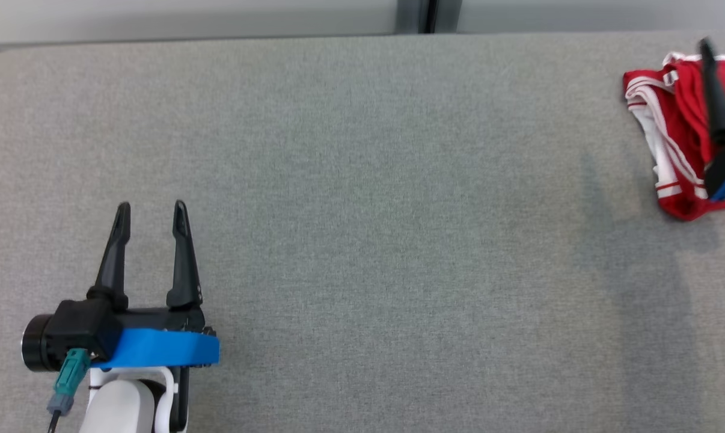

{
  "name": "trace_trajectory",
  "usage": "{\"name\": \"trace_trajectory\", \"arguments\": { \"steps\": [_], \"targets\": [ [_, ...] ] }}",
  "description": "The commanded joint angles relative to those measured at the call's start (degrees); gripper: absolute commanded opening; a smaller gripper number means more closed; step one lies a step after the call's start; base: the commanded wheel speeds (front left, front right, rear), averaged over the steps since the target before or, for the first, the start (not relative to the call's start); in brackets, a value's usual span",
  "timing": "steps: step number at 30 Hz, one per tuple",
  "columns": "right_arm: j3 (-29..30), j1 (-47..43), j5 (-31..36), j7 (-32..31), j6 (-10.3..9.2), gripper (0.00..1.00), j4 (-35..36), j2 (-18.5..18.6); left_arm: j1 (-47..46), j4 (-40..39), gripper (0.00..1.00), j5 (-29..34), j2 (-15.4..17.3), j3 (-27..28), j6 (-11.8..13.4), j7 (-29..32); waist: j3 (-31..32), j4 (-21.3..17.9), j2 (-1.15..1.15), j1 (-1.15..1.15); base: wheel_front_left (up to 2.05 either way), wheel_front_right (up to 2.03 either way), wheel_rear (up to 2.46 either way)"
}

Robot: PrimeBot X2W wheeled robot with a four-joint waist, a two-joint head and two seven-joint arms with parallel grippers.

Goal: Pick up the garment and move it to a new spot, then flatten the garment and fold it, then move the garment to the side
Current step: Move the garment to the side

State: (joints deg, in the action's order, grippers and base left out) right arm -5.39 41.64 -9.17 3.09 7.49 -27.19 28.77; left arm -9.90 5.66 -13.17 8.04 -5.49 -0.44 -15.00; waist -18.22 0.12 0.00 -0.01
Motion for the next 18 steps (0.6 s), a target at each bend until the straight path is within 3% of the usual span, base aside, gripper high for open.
{"name": "trace_trajectory", "arguments": {
  "steps": [1,10,18],
  "targets": [
    [-0.5,-1.9,-0.1,0.6,0.02,1.0,0.6,-1.7,1.0,0.2,1.0,-0.4,0.3,0.3,0.4,-0.2,2.3,-1.2,0.0,0.01,0.0,0.0,0.0],
    [-0.4,-10.7,-0.6,2.1,0.02,1.0,6.0,-10.7,5.6,0.5,1.0,-1.0,0.5,0.3,1.1,0.4,7.5,-2.3,0.0,0.01,0.0,0.0,0.0],
    [4.4,-20.9,0.6,2.3,0.02,1.0,12.4,-16.8,7.4,0.7,1.0,-1.4,1.0,-0.3,1.2,1.6,10.8,-2.1,0.0,0.01,0.0,0.0,0.0]
  ]
}}
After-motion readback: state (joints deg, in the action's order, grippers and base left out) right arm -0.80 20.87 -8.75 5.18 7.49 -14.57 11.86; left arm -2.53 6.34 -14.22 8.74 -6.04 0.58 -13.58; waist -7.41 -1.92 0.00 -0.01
